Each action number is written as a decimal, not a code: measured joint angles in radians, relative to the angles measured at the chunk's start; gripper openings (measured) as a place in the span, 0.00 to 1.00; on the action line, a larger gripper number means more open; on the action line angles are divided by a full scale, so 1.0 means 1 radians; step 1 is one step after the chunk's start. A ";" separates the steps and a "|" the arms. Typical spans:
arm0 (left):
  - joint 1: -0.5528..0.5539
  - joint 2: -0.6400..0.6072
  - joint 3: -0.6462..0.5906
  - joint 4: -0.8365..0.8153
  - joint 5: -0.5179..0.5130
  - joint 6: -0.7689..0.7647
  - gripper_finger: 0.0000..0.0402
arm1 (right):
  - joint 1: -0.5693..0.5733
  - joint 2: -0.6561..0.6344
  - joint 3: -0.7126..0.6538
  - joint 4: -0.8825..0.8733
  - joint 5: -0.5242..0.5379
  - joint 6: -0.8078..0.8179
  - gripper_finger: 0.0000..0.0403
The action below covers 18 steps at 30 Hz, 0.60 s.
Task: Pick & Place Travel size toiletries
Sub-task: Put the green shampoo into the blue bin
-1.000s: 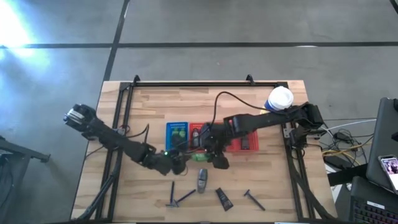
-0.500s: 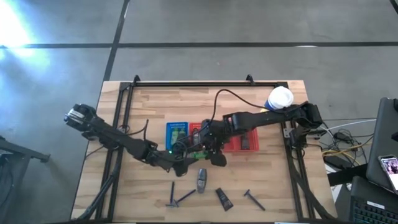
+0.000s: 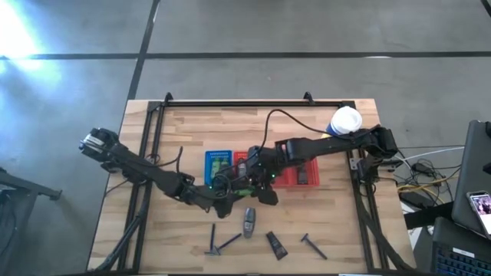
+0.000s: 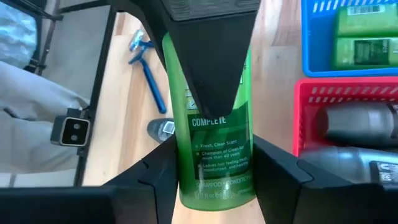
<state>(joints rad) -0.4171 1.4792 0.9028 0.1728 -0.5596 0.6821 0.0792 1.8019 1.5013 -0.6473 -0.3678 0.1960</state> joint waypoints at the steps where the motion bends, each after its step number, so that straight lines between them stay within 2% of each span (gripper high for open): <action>1: 0.000 0.000 0.000 0.000 0.000 0.000 0.37 | 0.000 0.000 0.000 0.000 -0.005 0.007 0.41; 6: -0.001 0.000 0.004 -0.030 -0.009 -0.004 0.29 | 0.000 0.000 0.000 0.002 -0.006 0.011 0.42; 12: -0.012 -0.008 0.012 -0.111 -0.122 -0.076 0.27 | -0.002 -0.005 0.000 0.015 0.029 0.011 0.48; 16: -0.032 -0.028 0.011 -0.203 -0.244 -0.234 0.27 | -0.003 -0.028 0.000 -0.021 0.113 0.039 0.58; 18: -0.043 -0.034 0.006 -0.302 -0.373 -0.371 0.27 | 0.002 -0.053 -0.001 -0.066 0.174 0.043 0.63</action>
<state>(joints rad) -0.4600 1.4448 0.9089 -0.1291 -0.9327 0.3112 0.0809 1.7494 1.5002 -0.7136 -0.1936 0.2394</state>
